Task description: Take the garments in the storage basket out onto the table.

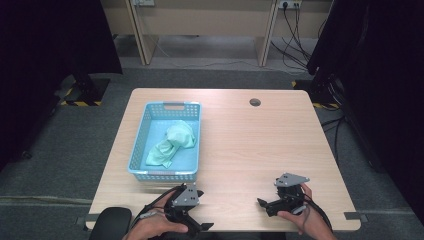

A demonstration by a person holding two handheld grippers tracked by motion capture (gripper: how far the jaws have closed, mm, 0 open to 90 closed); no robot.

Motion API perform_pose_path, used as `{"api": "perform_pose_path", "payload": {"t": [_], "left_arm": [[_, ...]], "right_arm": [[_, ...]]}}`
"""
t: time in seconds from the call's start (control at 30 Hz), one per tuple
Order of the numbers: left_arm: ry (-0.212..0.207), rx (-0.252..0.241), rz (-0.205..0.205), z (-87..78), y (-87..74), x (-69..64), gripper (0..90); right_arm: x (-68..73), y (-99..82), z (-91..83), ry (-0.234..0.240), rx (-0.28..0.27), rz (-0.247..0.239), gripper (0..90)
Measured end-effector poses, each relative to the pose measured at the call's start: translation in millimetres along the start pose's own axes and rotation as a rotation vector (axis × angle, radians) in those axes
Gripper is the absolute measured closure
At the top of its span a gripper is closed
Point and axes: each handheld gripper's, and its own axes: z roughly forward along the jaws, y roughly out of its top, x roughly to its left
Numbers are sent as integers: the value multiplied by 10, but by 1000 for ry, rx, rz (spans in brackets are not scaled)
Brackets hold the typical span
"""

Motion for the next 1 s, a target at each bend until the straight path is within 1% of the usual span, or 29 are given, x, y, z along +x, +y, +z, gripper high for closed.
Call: {"api": "perform_pose_path", "payload": {"t": [0.13,0.27,0.43,0.53,0.67,0.9,1.0], "left_arm": [[-1,-2,2,-7,27,6,30],[-1,-15,-6,-24,75,10,29],[17,-19,-10,-55,157,39,30],[26,-31,-9,-81,213,60,30],[31,-42,-19,-102,252,83,29],[40,-37,-13,-114,333,110,29],[41,-44,-13,-131,370,125,29]], "right_arm": [[0,0,0,0,0,0,3],[1,0,0,0,-1,1,3],[-1,0,1,0,-1,-1,3],[0,0,1,0,-2,0,3],[0,0,1,0,-2,0,3],[0,0,1,0,-2,0,3],[-1,0,1,0,-2,0,3]]}}
